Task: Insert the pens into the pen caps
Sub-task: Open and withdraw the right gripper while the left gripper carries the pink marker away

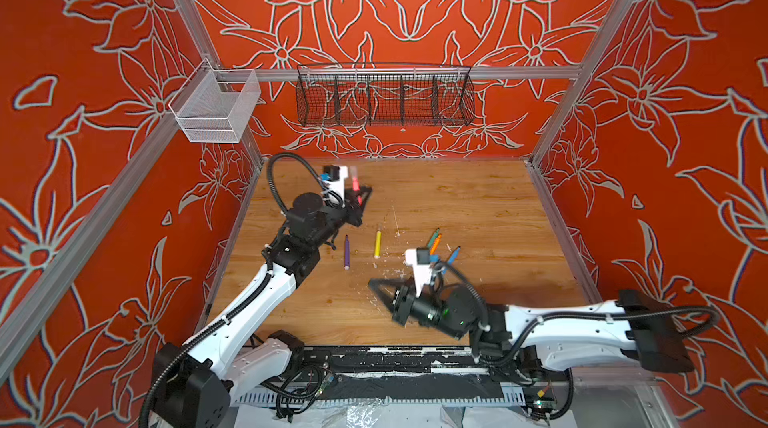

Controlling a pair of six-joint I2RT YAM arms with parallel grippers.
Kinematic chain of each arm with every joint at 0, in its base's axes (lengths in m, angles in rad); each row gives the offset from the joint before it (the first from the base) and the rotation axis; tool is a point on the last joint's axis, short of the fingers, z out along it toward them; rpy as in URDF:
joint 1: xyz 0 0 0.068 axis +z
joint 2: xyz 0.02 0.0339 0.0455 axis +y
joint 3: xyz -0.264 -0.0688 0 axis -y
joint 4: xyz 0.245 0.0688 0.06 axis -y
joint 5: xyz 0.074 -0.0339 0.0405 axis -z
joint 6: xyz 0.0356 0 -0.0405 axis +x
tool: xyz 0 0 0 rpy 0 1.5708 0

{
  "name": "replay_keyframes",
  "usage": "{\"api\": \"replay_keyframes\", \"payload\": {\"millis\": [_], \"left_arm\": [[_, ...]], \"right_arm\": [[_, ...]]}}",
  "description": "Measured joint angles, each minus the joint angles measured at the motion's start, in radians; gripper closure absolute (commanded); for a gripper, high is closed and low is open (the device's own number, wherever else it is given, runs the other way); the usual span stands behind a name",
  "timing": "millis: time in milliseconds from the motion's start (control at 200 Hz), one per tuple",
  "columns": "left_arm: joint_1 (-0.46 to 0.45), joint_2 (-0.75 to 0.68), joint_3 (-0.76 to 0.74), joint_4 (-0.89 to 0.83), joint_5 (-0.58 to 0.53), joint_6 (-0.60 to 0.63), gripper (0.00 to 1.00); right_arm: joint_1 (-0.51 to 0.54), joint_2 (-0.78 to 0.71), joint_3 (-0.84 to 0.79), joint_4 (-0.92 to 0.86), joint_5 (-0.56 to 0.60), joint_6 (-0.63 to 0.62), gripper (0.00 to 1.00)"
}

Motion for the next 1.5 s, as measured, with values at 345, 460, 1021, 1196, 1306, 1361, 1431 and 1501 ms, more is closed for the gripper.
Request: {"api": "replay_keyframes", "payload": {"millis": [345,460,1021,1196,1306,1361,1431,1501], "left_arm": [[-0.054,-0.077,0.016,0.082,-0.112,0.046,1.00],[-0.089,-0.082,0.016,0.043,-0.113,0.060,1.00],[-0.145,0.266,-0.031,-0.409,-0.302,-0.137,1.00],[-0.145,0.461,0.084,-0.560,-0.291,-0.140,1.00],[-0.145,0.540,0.161,-0.615,-0.285,-0.147,1.00],[-0.145,0.566,0.187,-0.638,-0.278,-0.151,1.00],[-0.145,0.591,0.208,-0.661,-0.272,-0.157,1.00],[-0.145,0.608,0.217,-0.679,-0.266,-0.164,1.00]], "right_arm": [[-0.013,-0.044,-0.005,-0.175,-0.049,-0.034,0.91],[-0.079,-0.189,-0.006,-0.280,0.018,-0.068,0.76],[-0.448,-0.519,-0.007,-0.785,0.361,-0.280,0.36],[-0.673,-0.391,-0.022,-0.830,0.313,-0.311,0.22],[-0.852,-0.375,-0.063,-0.836,0.240,-0.324,0.21],[-0.929,-0.371,-0.084,-0.844,0.219,-0.332,0.21],[-0.997,-0.373,-0.107,-0.852,0.223,-0.346,0.17],[-1.027,-0.386,-0.136,-0.848,0.241,-0.352,0.17]]}}
